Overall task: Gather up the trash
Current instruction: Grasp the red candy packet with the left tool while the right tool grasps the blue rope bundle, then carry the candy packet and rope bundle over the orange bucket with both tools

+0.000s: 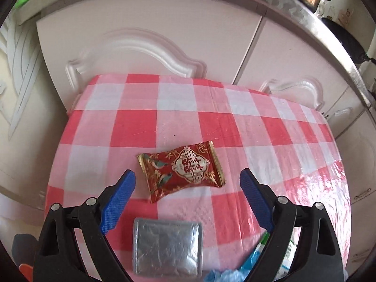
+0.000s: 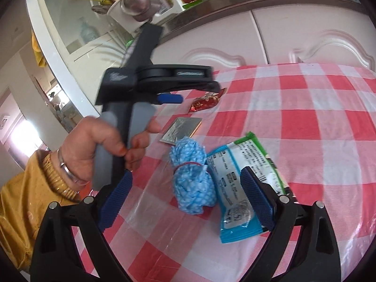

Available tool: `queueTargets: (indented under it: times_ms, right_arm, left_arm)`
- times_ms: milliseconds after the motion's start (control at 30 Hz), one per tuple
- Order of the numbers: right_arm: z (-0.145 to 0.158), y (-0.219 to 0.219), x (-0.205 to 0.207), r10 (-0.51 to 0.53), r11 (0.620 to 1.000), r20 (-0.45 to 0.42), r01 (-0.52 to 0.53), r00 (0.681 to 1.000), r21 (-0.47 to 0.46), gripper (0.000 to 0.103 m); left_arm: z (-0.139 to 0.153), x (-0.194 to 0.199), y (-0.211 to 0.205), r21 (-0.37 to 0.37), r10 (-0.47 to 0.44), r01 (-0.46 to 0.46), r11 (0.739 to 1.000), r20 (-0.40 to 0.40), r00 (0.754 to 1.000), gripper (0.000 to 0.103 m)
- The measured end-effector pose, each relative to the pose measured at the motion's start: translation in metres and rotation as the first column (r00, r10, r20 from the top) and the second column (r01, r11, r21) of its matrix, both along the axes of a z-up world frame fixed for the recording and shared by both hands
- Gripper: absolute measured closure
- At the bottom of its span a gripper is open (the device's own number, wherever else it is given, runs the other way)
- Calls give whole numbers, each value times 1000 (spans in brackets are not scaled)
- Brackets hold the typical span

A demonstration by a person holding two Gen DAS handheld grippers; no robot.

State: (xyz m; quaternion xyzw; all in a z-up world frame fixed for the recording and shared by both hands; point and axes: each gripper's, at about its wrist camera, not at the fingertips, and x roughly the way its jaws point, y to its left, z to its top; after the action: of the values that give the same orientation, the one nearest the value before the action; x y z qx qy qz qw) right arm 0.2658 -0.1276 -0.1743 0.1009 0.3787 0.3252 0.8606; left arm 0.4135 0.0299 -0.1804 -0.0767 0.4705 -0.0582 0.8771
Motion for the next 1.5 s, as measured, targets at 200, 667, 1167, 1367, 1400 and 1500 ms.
queueTargets:
  times_ms: [200, 667, 1167, 1367, 1400, 1500]
  right_arm:
    - [-1, 5, 2, 1, 1000, 13, -1, 1000, -31, 13]
    - [-10, 18, 9, 24, 996, -22, -26, 999, -90, 63]
    - [-11, 12, 9, 20, 998, -37, -22, 999, -62, 75]
    - [-9, 6, 6, 4, 999, -26, -5, 1000, -33, 76]
    - [-9, 3, 6, -1, 1000, -27, 1, 1000, -23, 76]
    - [-7, -3, 3, -5, 1000, -22, 5, 1000, 14, 76]
  left_arm:
    - [-17, 19, 1, 53, 36, -32, 998, -60, 998, 13]
    - [-19, 11, -6, 127, 33, -33, 991, 1, 999, 34]
    - [-10, -24, 16, 48, 74, -76, 996, 29, 997, 40]
    - [0, -60, 31, 24, 93, -95, 995, 50, 994, 40]
    - [1, -65, 33, 23, 96, -97, 995, 53, 994, 40]
    - [3, -86, 41, 7, 105, -105, 994, 61, 993, 40]
